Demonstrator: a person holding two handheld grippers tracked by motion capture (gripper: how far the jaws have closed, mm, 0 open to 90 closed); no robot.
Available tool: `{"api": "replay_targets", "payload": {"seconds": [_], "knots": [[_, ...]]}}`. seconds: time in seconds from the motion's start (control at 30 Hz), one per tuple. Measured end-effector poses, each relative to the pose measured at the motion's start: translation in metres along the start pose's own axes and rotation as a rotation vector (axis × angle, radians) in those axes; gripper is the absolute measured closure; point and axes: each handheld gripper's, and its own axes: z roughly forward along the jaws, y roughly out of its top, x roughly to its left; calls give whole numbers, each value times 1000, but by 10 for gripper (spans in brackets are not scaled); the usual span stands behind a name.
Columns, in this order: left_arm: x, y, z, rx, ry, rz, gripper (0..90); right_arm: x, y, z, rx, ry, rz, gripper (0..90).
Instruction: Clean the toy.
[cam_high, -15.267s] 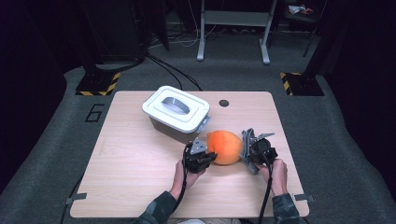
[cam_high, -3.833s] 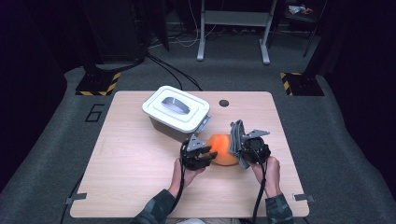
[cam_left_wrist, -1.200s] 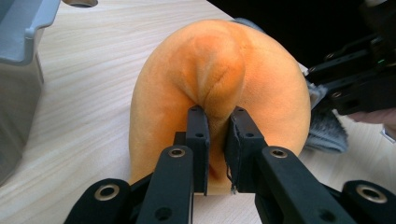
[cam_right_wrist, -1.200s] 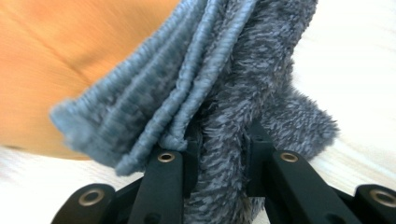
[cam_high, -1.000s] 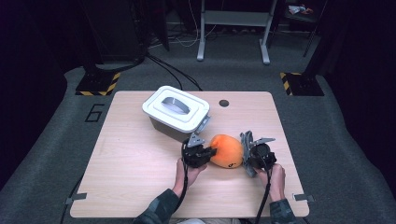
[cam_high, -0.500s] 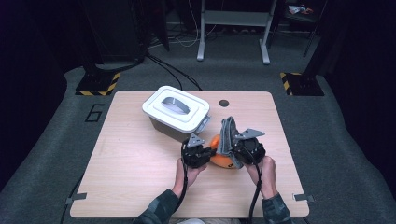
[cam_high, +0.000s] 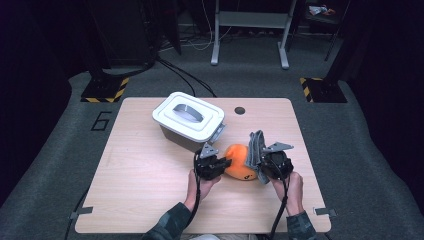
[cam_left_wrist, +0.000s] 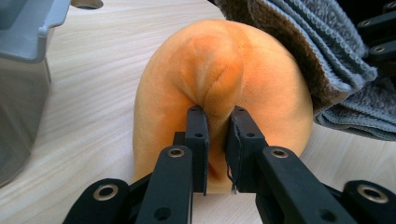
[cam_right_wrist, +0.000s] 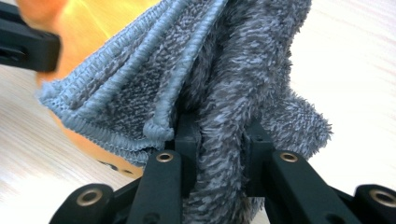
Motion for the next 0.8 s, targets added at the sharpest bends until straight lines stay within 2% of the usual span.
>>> {"api": "replay_targets", "payload": {"seconds": [0.13, 0.17, 0.4, 0.57, 0.63, 0.73, 0.77, 0.8], "knots": [[0, 0, 0, -4, 2, -5, 797, -5, -6, 5, 19, -11, 14, 730], [0, 0, 0, -1, 2, -1, 797, -6, -8, 6, 38, -13, 30, 729], [0, 0, 1, -4, 4, -8, 797, -16, -21, 24, 98, -29, 49, 730], [0, 0, 1, -6, 6, -9, 797, -19, -32, 43, 152, -8, 63, 728], [0, 0, 1, -7, 7, -10, 796, -19, -35, 48, 181, 5, 88, 727], [1, 0, 0, -6, 12, -11, 794, -20, -32, 45, 179, -7, 80, 727], [1, 0, 0, -6, 14, -19, 793, -22, -31, 42, 161, -12, 65, 728], [3, -1, 0, -10, 14, -16, 793, -22, -28, 37, 151, -18, 73, 729]]}}
